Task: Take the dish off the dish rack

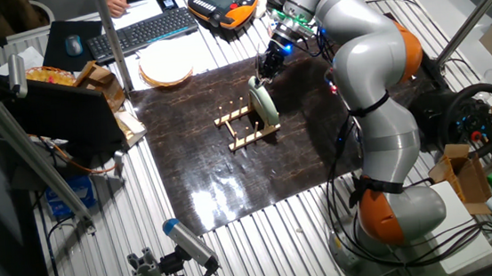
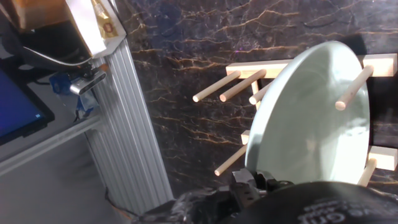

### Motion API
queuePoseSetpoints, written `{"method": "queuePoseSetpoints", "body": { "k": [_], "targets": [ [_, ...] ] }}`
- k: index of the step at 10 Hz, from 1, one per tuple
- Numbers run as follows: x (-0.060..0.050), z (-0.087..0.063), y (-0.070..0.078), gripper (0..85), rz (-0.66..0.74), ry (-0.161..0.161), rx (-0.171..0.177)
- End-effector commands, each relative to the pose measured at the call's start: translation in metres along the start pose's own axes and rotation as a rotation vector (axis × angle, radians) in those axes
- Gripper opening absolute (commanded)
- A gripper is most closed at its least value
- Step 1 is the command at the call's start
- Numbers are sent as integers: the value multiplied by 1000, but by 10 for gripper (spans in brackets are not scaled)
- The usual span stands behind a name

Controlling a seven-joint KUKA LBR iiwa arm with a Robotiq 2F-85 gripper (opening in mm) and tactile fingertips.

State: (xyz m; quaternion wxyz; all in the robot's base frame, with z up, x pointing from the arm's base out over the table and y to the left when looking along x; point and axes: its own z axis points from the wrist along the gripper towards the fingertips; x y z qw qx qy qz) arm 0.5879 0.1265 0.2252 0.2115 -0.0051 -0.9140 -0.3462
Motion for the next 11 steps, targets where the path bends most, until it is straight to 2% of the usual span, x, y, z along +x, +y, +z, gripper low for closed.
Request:
{"method": "queuePoseSetpoints", "body": {
  "k": [1,3,11],
  "targets": [
    [0,1,3,10,3,-2,0],
    [-1,4,8,10,6,-1,-6],
    [-2,20,23,10,29,-32,-28]
  ]
}}
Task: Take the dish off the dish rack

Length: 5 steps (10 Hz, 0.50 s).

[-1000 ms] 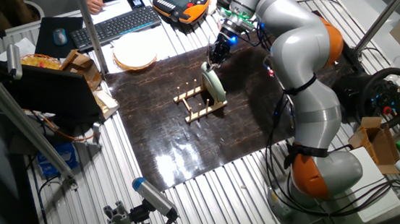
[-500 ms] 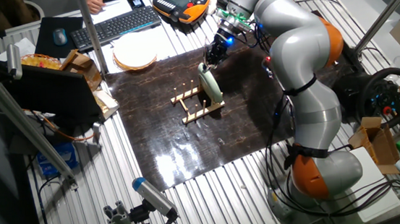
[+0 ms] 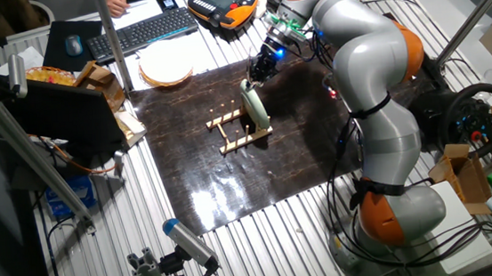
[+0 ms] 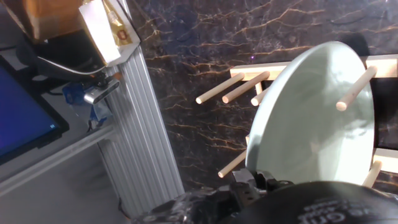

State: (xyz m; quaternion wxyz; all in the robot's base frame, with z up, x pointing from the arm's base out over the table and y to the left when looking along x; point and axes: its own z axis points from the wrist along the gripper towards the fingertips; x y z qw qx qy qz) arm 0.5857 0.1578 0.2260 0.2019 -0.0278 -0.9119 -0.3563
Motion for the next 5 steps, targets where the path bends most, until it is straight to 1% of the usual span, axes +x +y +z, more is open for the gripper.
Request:
{"method": "queuePoseSetpoints", "body": {
  "k": [1,2,3,4,5],
  "targets": [
    [0,1,2,10,4,-2,-2],
    [1,3,5,10,12,-11,-7],
    [1,5,7,10,19,-27,-9],
    [0,6,6,10,28,-40,-29],
    [0,6,6,10,35,-47,-40]
  ]
}}
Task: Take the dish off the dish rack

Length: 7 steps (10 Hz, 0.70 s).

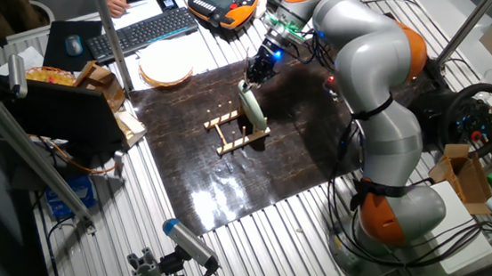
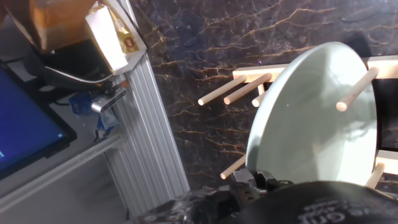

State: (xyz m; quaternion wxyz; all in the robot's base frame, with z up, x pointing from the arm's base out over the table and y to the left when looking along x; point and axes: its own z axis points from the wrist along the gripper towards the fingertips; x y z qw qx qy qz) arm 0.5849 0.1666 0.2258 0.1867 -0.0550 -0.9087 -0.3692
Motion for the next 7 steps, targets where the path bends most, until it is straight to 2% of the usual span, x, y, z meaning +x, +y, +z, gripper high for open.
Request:
{"method": "queuePoseSetpoints", "body": {
  "k": [1,4,5,7],
  "targets": [
    [-1,0,0,10,3,-5,-3],
    [-3,-2,-3,13,-1,-2,7],
    [-3,-2,-3,37,-1,-12,26],
    [-3,-1,-3,170,1,-43,71]
  ]
}}
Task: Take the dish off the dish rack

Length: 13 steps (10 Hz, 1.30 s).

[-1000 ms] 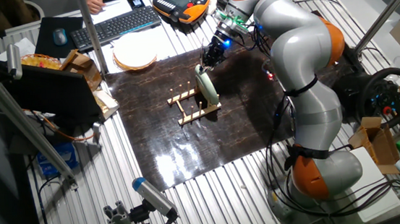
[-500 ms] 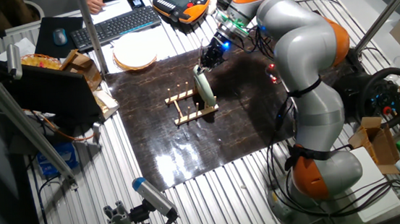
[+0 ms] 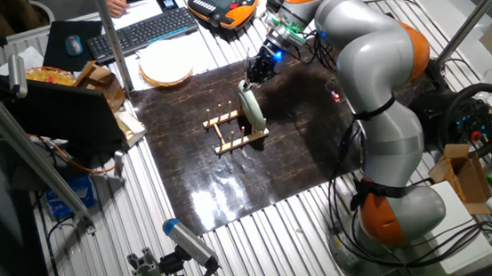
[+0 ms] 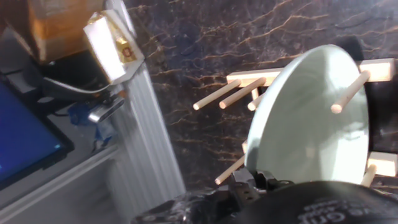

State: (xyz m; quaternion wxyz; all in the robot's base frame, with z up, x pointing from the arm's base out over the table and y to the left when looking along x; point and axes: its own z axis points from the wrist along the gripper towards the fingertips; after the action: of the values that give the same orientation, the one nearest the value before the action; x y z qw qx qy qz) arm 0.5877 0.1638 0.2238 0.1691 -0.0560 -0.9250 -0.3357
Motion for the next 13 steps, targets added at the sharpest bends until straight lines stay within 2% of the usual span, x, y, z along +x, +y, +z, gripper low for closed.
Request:
{"method": "queuePoseSetpoints", "body": {
  "k": [1,3,4,6,8,9,11,13],
  "targets": [
    [0,0,0,137,-3,2,3],
    [0,0,-1,153,-1,-8,23],
    [0,-1,-1,193,6,-21,46],
    [-1,-3,-2,260,11,-30,57],
    [-1,-10,-5,267,7,-33,87],
    [0,-15,-7,267,-2,-32,122],
    [0,-25,-10,263,-37,-40,233],
    [0,-26,-11,260,-47,-57,279]
  ]
}}
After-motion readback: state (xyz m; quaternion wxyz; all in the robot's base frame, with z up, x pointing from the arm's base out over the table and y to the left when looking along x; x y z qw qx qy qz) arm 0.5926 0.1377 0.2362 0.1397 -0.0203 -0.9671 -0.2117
